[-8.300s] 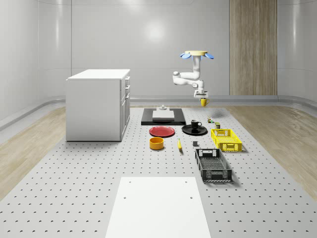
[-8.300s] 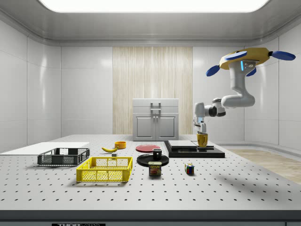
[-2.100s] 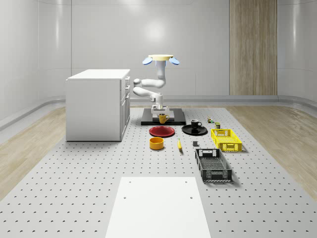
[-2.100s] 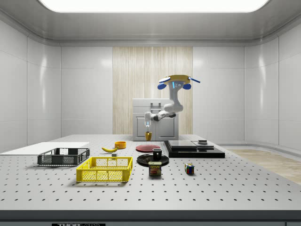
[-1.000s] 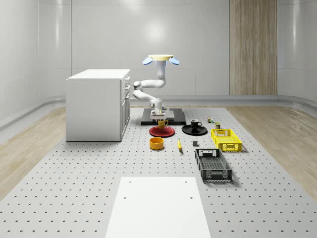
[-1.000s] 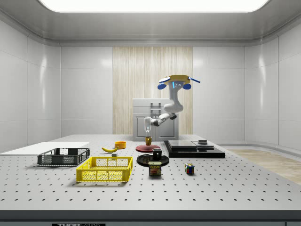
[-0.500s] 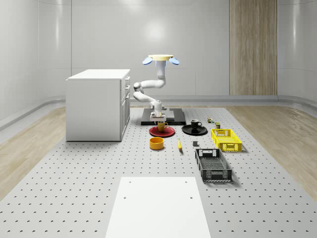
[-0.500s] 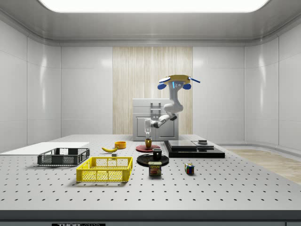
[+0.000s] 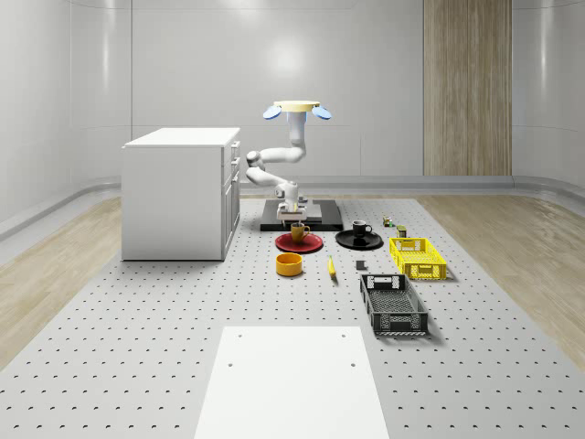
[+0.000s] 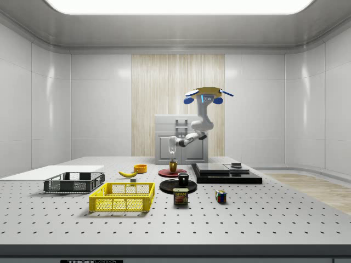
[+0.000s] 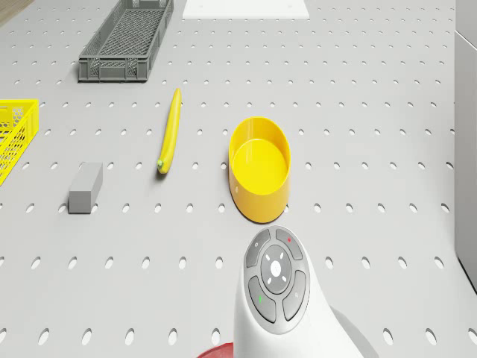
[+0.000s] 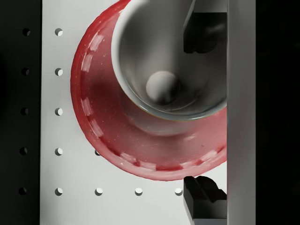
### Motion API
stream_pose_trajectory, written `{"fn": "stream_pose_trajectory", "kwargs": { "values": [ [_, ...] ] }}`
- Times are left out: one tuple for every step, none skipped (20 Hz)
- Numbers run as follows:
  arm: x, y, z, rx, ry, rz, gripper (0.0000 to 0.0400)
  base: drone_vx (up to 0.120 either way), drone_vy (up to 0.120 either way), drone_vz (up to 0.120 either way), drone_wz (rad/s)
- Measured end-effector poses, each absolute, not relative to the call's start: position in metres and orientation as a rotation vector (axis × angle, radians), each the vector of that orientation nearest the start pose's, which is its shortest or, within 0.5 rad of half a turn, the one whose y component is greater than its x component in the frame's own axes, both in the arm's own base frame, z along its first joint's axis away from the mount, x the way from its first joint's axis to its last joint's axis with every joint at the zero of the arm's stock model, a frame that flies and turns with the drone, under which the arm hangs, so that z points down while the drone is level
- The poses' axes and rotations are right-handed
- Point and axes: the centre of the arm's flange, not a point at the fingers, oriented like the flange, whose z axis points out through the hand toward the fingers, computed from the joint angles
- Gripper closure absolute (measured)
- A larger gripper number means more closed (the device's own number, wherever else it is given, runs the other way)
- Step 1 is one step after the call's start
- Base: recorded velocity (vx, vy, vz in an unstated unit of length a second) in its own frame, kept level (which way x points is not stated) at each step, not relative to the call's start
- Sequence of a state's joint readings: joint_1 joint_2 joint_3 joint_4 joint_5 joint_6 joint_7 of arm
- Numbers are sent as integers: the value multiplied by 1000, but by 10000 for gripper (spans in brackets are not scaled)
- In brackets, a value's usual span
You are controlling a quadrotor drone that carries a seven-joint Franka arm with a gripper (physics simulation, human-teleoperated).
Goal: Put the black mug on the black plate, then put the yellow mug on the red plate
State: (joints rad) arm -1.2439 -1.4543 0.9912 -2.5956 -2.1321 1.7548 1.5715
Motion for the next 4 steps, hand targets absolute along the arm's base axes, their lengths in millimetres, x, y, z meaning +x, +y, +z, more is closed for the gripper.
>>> {"fn": "stream_pose_trajectory", "kwargs": {
  "values": [
    [339,40,634,1,-2,786,8,0,0,0,0],
    [339,40,632,1,-2,786,6,0,0,0,0],
    [339,40,631,1,-2,786,5,0,0,0,0],
    [339,40,631,1,-2,786,4,0,0,0,0]
  ]
}}
